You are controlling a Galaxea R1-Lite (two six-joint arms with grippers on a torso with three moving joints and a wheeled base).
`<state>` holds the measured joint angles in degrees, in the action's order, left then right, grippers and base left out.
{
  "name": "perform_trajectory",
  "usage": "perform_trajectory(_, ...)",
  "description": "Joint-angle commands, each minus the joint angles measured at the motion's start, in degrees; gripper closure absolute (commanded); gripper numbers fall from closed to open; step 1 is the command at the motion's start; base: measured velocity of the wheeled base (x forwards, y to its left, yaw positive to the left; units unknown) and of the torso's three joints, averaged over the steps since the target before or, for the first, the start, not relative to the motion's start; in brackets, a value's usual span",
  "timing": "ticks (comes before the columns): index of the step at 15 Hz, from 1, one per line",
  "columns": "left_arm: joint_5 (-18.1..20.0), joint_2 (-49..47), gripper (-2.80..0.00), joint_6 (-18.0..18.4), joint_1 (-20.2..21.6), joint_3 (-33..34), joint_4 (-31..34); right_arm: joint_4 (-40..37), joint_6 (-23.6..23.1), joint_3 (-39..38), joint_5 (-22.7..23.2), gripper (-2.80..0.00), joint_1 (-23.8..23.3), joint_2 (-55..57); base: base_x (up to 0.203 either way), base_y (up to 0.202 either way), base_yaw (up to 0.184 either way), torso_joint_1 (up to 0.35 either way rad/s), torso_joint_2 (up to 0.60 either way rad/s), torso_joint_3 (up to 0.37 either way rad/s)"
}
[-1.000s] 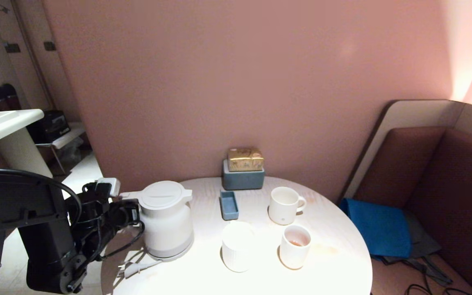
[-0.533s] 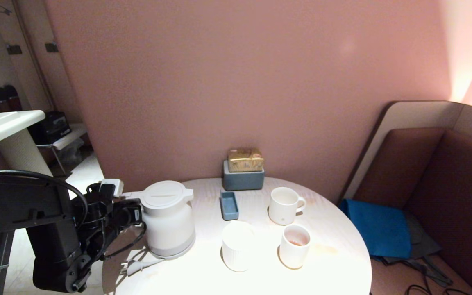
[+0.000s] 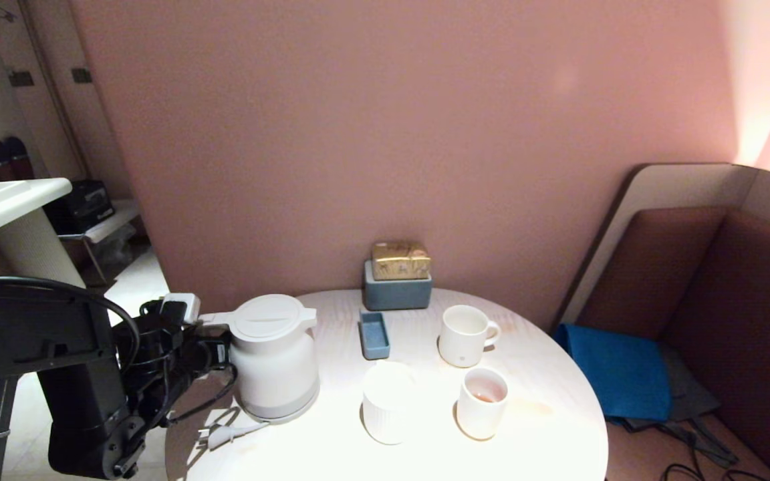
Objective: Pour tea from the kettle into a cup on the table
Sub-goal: Put down the kettle on the table, then pick up the cup
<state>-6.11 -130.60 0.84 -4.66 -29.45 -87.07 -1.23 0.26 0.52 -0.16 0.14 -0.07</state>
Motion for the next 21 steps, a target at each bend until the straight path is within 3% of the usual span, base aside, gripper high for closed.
perform_trajectory(1, 0.12, 1.01, -2.80, -0.09, -0.08, 1.31, -2.89, 0.00, 0.00, 0.00, -0.02, 0.00, 0.03, 0.07, 0.000, 0.000, 0.000, 0.000, 0.00, 0.000)
perform_trajectory(12, 2.18, 9.05, -2.80, -4.61, 0.15, 14.57, -2.89, 0.00, 0.00, 0.00, -0.02, 0.00, 0.03, 0.07, 0.000, 0.000, 0.000, 0.000, 0.00, 0.000)
perform_trajectory(21, 4.00, 33.54, -2.80, -4.94, 3.81, 28.88, -2.47, 0.00, 0.00, 0.00, -0.02, 0.00, 0.03, 0.07, 0.000, 0.000, 0.000, 0.000, 0.00, 0.000)
